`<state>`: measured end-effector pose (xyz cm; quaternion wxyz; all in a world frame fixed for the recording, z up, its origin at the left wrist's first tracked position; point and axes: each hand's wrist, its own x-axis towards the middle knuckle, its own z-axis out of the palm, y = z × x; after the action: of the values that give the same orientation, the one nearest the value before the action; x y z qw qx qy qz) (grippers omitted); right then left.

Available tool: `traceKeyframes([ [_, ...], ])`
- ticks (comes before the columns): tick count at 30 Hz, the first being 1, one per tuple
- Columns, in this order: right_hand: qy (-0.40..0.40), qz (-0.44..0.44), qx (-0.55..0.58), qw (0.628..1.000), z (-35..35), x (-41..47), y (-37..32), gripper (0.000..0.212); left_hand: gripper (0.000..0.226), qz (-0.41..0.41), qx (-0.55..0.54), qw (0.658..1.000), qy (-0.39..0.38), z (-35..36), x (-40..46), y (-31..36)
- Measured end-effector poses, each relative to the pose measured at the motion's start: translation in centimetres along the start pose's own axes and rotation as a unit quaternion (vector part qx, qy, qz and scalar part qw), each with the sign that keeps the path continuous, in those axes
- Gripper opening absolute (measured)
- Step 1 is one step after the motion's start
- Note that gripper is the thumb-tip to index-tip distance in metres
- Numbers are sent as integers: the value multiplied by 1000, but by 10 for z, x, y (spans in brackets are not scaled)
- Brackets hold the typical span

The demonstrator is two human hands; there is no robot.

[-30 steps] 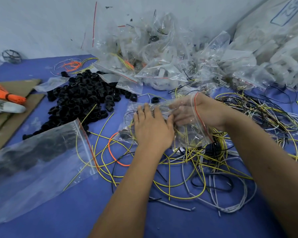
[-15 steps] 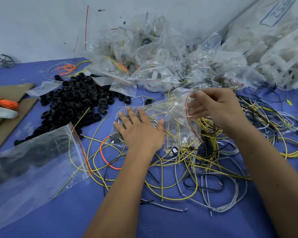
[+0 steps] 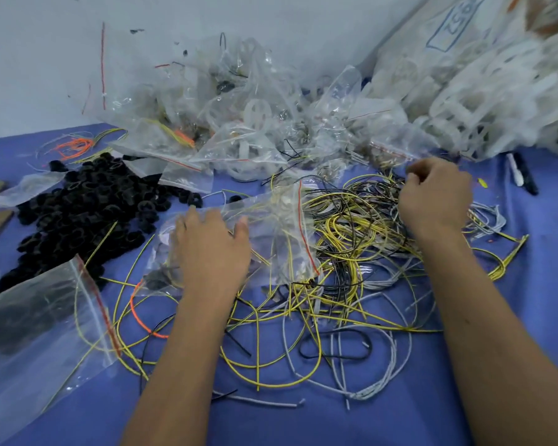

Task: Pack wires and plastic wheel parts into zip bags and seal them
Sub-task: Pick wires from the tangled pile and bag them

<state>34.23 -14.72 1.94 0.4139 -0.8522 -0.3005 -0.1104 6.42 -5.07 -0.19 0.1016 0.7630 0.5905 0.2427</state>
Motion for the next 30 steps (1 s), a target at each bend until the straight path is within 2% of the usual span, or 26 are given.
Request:
traceKeyframes([
  [2,-34,-57,-17,998,3,-3,-4,20,37,52,-113,990,63,-1,-7,20],
  [3,-43,-85,-16,995,3,-4,-6,19,32,70,-135,986,68,0,-11,32],
  [6,-84,-150,-21,985,7,-8,-11,18,46,101,-132,986,12,5,-22,65],
  [8,-113,-187,-33,975,10,-12,-16,19,53,94,-109,990,-11,12,-29,75],
  [10,-140,-225,-18,964,13,-17,-22,22,38,84,-116,990,7,20,-31,71],
  [12,-183,-253,-6,950,15,-22,-28,26,16,58,-168,983,37,24,-29,62],
  [13,-206,-262,-11,943,17,-25,-30,27,15,34,-205,977,48,24,-27,58],
  [15,-237,-267,-27,934,20,-28,-33,28,17,-27,-282,957,59,23,-23,54],
  [18,-234,-259,-34,937,22,-31,-35,34,12,-106,-376,918,74,22,-20,50],
  [21,-237,-245,-24,940,23,-32,-36,47,9,-144,-429,887,96,21,-17,48],
  [24,-229,-231,8,946,22,-31,-35,44,12,-165,-462,863,125,20,-16,48],
  [28,-201,-211,108,950,19,-32,-35,25,15,-177,-473,852,139,21,-15,49],
  [30,-185,-196,147,952,17,-30,-36,26,17,-174,-470,854,138,22,-15,49],
])
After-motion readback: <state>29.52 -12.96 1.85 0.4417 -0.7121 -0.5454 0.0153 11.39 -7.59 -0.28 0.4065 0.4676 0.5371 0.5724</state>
